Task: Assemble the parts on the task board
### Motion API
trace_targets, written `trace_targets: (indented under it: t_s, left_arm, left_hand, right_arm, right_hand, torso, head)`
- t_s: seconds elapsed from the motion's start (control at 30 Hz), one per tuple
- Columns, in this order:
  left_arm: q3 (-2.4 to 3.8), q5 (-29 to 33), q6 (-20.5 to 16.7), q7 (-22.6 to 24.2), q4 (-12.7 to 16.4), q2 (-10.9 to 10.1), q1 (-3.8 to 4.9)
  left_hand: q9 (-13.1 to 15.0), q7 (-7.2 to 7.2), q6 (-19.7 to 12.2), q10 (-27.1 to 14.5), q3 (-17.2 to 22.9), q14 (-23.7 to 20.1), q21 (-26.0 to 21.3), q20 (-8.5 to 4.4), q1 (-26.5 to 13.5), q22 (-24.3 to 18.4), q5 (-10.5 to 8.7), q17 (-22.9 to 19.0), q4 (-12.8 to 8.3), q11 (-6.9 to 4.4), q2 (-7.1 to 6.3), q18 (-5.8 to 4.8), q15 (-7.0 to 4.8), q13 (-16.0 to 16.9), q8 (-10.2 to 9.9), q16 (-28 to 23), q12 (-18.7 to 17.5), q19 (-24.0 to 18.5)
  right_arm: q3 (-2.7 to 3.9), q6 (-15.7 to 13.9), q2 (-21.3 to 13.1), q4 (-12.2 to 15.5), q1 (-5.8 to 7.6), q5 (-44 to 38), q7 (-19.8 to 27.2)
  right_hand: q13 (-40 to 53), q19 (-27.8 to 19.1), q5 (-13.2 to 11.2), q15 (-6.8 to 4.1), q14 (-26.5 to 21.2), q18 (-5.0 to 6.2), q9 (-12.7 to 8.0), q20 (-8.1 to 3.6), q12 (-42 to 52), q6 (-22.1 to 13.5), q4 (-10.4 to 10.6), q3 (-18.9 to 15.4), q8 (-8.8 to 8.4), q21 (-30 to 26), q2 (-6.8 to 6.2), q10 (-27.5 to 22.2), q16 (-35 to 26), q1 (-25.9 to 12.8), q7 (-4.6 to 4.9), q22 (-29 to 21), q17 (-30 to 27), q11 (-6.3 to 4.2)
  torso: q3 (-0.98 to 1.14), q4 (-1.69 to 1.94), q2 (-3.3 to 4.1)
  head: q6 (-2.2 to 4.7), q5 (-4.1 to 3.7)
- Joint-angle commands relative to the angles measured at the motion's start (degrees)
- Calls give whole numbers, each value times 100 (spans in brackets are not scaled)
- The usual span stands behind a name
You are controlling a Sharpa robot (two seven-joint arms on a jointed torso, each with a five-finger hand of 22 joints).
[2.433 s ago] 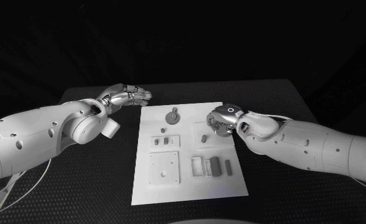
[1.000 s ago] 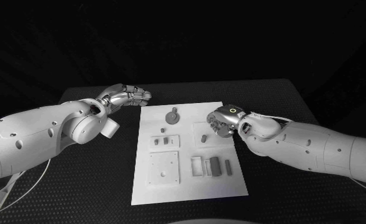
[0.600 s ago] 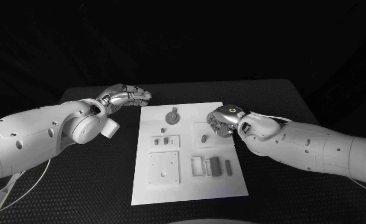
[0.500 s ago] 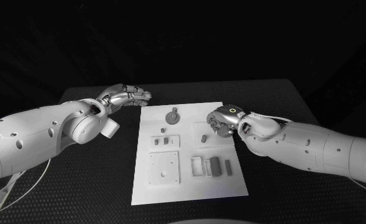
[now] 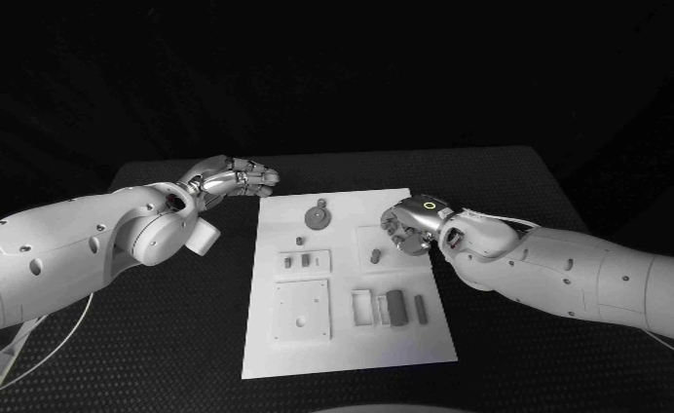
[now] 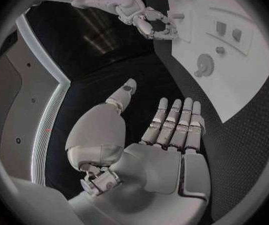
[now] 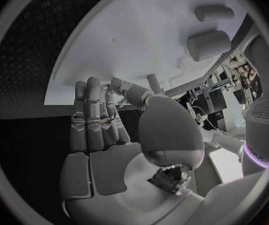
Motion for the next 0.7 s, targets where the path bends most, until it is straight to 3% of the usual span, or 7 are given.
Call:
trace_targets:
  t_s: [0.03,0.2,0.5,0.7]
  left_arm:
    - [4,-22,85,40,7,10,2]
    - [4,-22,89,40,6,14,2]
    - [4,-22,93,39,0,19,2]
    - [4,-23,96,39,-4,19,1]
  left_hand:
    - [7,357,17,35,2,31,-19,-29,24,-6,1,8,-28,12,28,-8,-6,1,22,26,-12,28]
    - [7,360,21,36,2,32,-20,-30,25,-6,1,8,-29,12,29,-10,-6,1,24,26,-12,29]
    - [6,394,23,39,-3,37,-20,-32,20,-7,1,9,-34,11,27,-14,-8,0,26,27,-13,31]
    - [5,397,23,40,-2,37,-20,-33,22,-7,1,9,-36,11,28,-15,-8,0,26,27,-14,32]
  right_arm:
    - [-41,229,-8,0,-57,49,44]
    - [-41,202,-1,12,-57,90,91]
    - [-41,230,31,-29,-58,91,82]
    - [-40,171,60,-40,-58,42,32]
  right_hand:
    - [-5267,-51,-13,19,-32,83,-5,-6,11,13,13,16,6,-42,29,-33,-29,24,29,105,-10,15]
    - [-5257,-17,-16,37,11,88,-45,-7,72,-68,-7,25,-38,-29,73,90,-9,81,50,116,-9,33]
    - [-5212,45,-15,-8,73,88,-48,-27,231,105,8,-15,61,1,167,592,25,67,95,121,-7,-14]
    - [-5207,95,-13,-66,119,88,-36,-46,272,270,59,-24,152,29,232,821,58,22,36,123,1,-75]
  torso:
    - [-1,-2,0]
    - [0,1,0]
    - [-1,-2,2]
    - [1,0,1]
  head:
    - [-6,4]
    - [0,3]
    - [1,0]
    - [-4,-2]
